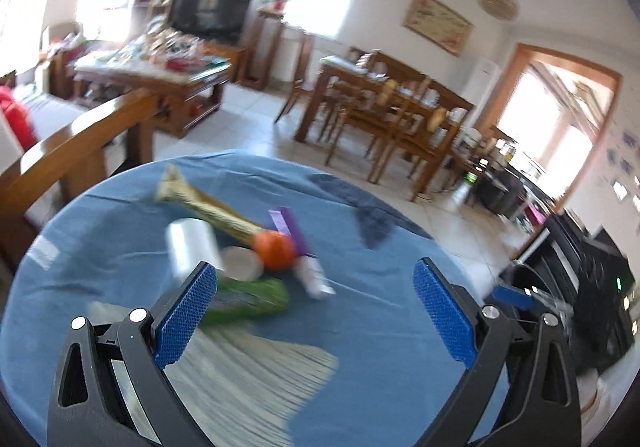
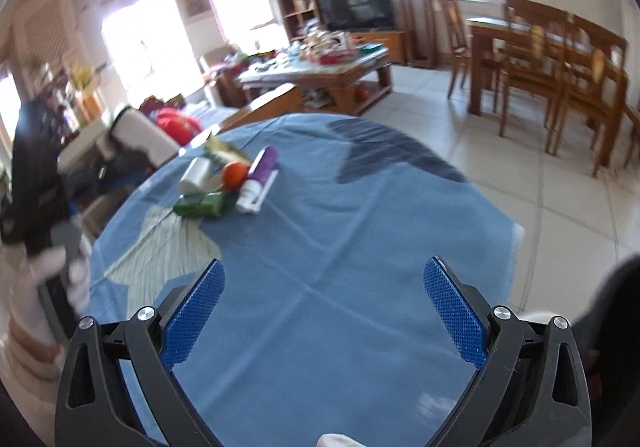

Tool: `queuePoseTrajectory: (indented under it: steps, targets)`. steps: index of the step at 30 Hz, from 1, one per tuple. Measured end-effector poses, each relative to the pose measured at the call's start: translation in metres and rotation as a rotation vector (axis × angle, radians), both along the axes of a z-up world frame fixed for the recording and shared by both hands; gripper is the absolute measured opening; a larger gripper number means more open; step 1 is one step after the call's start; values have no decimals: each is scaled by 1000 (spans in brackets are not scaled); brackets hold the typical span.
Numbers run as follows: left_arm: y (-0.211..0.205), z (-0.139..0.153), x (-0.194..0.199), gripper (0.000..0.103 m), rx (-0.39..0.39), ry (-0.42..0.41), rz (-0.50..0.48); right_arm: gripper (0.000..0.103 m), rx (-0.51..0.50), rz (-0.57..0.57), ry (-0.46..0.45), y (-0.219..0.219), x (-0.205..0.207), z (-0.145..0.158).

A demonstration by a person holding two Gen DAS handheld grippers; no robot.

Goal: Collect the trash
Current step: 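Move both tools back over the table, then grasp the beige snack wrapper with the left tool while the right tool grasps the purple spray bottle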

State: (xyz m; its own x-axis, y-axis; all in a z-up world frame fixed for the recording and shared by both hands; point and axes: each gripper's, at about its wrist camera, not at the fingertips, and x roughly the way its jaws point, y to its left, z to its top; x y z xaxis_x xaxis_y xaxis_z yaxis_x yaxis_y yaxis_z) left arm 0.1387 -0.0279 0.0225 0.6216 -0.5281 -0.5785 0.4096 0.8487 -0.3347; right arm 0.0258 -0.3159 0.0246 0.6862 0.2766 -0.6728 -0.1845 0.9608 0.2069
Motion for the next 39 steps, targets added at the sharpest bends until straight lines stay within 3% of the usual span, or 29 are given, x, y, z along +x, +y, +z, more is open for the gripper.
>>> queuePoseTrajectory:
  steps: [4, 10, 12, 14, 23, 31, 32, 34, 35, 37, 39]
  targets:
    - [19, -9, 51, 98, 13, 124, 81, 98, -40, 80, 16, 30, 26, -7]
    - [25, -31, 94, 98, 78, 244, 117, 97, -146, 177, 2, 79, 71, -14]
    - [26, -36, 106, 98, 87, 264, 124, 93, -154, 188, 22, 79, 83, -17]
    - [25, -39, 112, 98, 101, 271, 130, 81, -155, 194, 49, 84, 98, -23]
    - [18, -59, 132, 98, 135, 323, 118, 75, -159, 210, 115, 94, 142, -49]
    - [21, -61, 135, 96, 37, 320, 110, 62, -178, 206, 136, 102, 165, -65]
    - [19, -60, 134, 90, 50, 313, 109, 60, -182, 204, 127, 102, 166, -66]
    - [17, -60, 131, 59, 76, 291, 105, 55, -189, 204, 118, 103, 167, -66]
    - [17, -61, 131, 39, 67, 297, 99, 46, -192, 204, 112, 102, 166, -67]
    - [17, -62, 130, 32, 46, 294, 92, 32, -217, 203, 99, 102, 166, -68]
    - [19, -64, 129, 23, 31, 284, 84, 30, -209, 202, 96, 99, 167, -69]
